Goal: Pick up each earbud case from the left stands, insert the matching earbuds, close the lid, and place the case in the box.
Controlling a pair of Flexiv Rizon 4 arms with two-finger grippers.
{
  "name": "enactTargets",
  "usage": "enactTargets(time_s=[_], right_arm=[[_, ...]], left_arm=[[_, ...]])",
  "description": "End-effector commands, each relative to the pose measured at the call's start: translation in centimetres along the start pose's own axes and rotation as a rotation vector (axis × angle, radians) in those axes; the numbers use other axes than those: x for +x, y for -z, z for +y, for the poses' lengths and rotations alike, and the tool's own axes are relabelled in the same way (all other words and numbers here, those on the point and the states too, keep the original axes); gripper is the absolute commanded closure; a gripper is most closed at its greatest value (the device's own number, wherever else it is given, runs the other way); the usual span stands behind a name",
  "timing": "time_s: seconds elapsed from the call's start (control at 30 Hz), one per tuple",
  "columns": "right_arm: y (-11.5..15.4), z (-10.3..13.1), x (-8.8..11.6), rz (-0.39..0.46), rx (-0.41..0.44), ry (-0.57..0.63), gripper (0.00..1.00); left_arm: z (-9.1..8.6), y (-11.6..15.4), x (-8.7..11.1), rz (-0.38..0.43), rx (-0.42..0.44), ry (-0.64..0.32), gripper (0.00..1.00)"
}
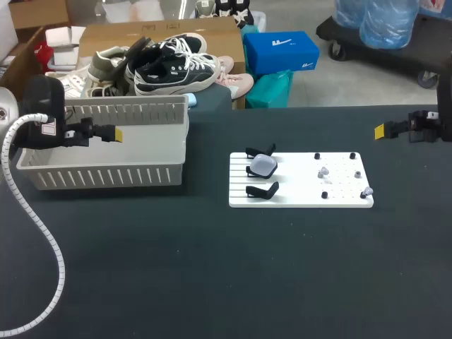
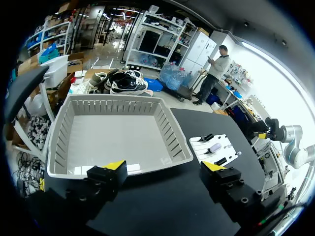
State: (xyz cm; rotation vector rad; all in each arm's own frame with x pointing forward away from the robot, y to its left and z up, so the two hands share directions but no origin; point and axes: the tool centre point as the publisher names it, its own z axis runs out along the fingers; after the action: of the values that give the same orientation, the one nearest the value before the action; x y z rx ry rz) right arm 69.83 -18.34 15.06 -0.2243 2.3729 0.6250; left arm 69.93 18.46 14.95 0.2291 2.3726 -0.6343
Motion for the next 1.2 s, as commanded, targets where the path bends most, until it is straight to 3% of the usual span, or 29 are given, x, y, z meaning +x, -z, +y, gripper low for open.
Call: enactTargets(time_s=[0.03,0.73,1.13,1.2], right_arm=[[0.0,-0.1,0.0,0.001,-0.001,0.001,0.00],[0.0,-0.1,0.0,0.001,-0.001,0.001,0.00],[0.0,-0.1,0.0,0.001,-0.001,0.001,0.00],[0.0,-0.1,0.0,0.001,-0.001,0.001,0.00]], left_arm=[[0.0,0.0,-0.1,0.005,-0.002,0.000,0.00],[0.0,0.0,-0.1,0.005,-0.002,0.000,0.00],[-3.7,-1.0,-1.9,-0.071,0.273,-0.478,0.00],[-4.4,-1.5,-2.0,-0.076,0.274,-0.562,0.00]])
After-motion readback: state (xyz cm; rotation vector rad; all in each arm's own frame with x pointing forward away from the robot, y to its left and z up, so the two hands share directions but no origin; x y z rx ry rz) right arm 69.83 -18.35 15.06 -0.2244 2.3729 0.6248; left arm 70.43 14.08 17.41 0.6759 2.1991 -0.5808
